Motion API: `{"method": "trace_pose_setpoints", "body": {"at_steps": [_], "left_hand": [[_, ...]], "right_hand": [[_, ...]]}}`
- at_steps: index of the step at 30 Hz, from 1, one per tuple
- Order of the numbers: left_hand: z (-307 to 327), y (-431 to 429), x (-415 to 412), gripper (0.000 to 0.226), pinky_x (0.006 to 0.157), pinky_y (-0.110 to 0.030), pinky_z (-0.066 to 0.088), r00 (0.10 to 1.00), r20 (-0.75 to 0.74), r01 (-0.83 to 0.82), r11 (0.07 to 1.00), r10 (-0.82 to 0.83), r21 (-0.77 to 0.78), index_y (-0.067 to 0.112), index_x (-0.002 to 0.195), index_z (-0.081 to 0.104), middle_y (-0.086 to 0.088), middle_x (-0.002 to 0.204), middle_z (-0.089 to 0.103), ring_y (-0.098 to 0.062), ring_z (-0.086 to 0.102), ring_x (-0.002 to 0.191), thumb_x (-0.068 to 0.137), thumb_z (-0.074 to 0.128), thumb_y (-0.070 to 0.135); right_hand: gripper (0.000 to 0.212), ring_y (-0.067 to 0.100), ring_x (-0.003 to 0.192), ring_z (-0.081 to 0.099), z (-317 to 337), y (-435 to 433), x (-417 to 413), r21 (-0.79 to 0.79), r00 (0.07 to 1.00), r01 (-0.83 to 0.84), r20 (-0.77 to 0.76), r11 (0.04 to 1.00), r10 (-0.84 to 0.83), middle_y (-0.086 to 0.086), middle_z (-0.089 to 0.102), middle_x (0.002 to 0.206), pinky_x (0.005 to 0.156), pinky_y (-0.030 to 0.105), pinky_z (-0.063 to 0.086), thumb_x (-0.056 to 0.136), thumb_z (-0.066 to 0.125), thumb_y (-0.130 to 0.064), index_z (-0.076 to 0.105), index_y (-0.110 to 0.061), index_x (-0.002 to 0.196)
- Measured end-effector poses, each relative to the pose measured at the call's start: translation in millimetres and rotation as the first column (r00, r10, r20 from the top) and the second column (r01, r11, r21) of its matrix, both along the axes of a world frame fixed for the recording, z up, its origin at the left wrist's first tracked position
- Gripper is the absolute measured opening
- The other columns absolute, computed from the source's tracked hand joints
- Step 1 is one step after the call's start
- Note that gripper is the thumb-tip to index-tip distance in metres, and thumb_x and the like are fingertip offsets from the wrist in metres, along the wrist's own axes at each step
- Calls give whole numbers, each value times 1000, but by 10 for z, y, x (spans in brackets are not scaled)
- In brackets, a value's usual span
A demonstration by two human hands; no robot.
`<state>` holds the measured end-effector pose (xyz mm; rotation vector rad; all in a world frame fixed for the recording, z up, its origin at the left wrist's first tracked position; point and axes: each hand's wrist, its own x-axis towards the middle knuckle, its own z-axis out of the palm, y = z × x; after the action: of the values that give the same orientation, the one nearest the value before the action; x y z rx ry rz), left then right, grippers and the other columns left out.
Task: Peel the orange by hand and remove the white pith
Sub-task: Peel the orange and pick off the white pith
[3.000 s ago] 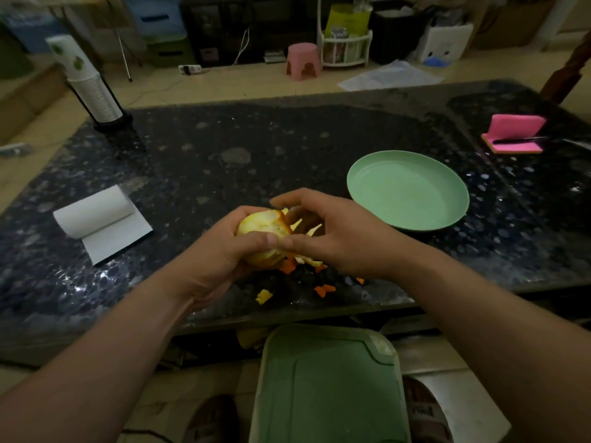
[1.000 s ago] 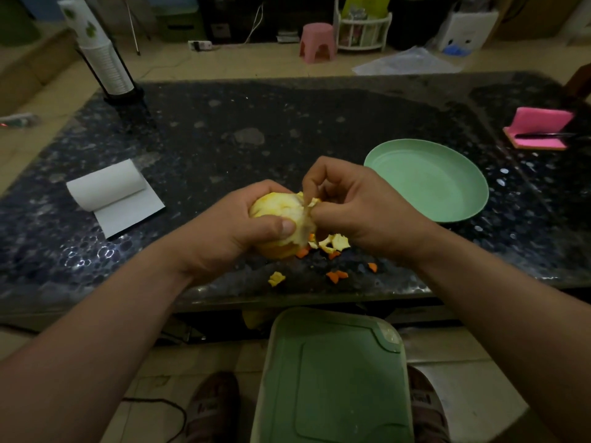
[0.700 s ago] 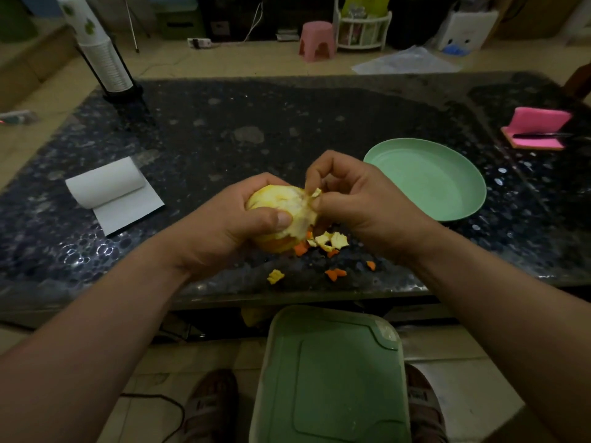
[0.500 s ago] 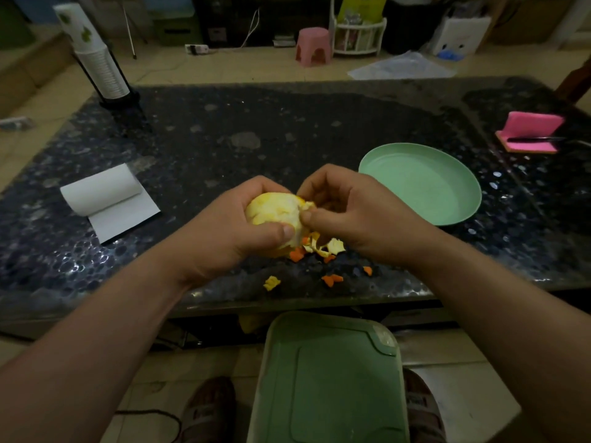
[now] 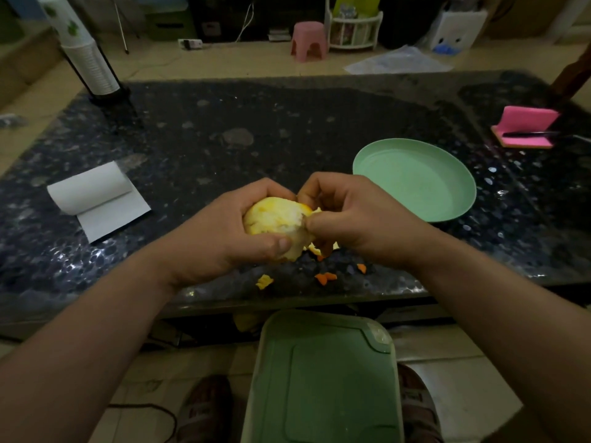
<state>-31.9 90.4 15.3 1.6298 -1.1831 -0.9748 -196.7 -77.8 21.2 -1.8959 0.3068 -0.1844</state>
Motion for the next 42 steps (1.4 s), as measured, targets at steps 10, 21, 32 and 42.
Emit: {"method": "trace_pose_setpoints", "body": {"at_steps": [10,21,32,42], "left_hand": [[-92,-94,-81,58,57,-27,57,967,179,-186,983,180,12,41,114,62,10,98,70,-10,70,73,60,80,51],[-74,-79,42,50,59,-28,57,992,81,-93,996,94,-14,37,116,65,5,102,71,-13,71,79,69,82,37],[-33,-17,115,49,64,-34,61,997,-82,-3,1000,2,-12,30,116,68,-11,105,74,-23,73,81,70,81,41],[-42,1,69,56,76,-43,63,988,-85,-142,972,128,-187,22,125,66,-11,115,70,-31,72,97,72,79,37]], "right_hand": [[19,2,53,51,-35,99,162,-215,979,194,-21,957,-203,-8,61,65,49,24,42,77,80,-23,63,-23,84],[12,18,61,54,-73,-14,185,180,998,55,-12,982,-53,9,61,74,55,36,43,79,68,-13,62,-12,88],[12,10,52,62,-106,-18,161,499,996,-87,27,862,85,0,64,70,46,22,41,81,58,-5,56,-12,89],[15,27,65,55,-118,127,166,405,954,84,230,910,-191,16,57,82,55,31,50,84,62,-2,59,-13,93]]}}
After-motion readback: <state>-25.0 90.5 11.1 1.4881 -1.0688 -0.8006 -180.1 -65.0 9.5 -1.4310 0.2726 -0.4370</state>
